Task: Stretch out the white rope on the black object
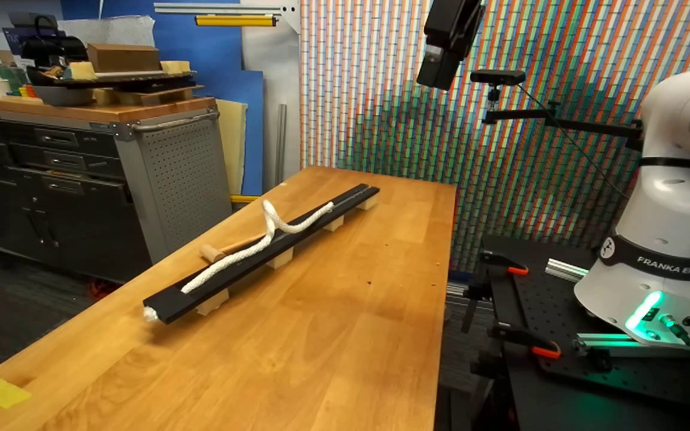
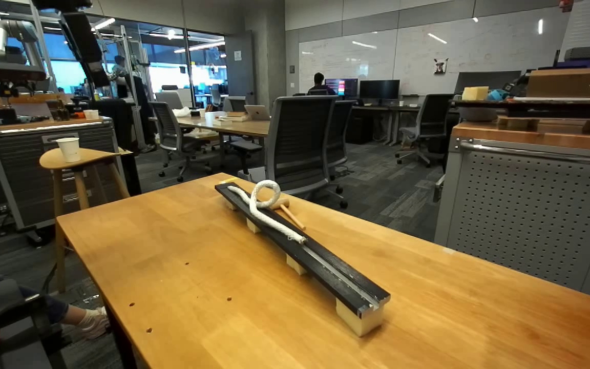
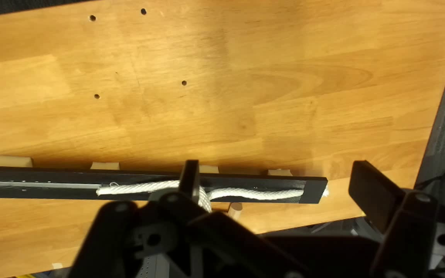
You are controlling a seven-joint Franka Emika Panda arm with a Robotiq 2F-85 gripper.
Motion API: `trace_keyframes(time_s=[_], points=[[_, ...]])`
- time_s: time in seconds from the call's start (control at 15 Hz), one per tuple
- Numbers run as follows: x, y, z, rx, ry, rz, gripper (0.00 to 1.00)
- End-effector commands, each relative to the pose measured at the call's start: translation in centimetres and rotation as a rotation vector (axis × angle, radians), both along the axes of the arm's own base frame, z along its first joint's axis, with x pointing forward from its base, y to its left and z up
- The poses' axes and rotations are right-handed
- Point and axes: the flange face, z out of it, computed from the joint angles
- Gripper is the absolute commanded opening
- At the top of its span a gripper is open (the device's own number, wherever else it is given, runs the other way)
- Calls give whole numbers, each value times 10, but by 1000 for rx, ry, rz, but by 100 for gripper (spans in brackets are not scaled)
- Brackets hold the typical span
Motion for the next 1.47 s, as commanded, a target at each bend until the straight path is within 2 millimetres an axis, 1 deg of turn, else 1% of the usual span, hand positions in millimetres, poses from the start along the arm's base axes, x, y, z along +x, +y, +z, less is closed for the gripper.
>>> trace_keyframes(time_s=[0.0, 0.33, 0.6, 0.8, 1.07, 1.4], points=[[10, 1, 2, 8, -22, -91, 100], [43, 0, -8, -34, -81, -338, 100], [77, -2, -21, -117, -99, -517, 100], [110, -7, -27, -173, -85, -649, 100], [159, -17, -36, -223, -59, -783, 100], [212, -35, -49, -207, -12, -928, 100]])
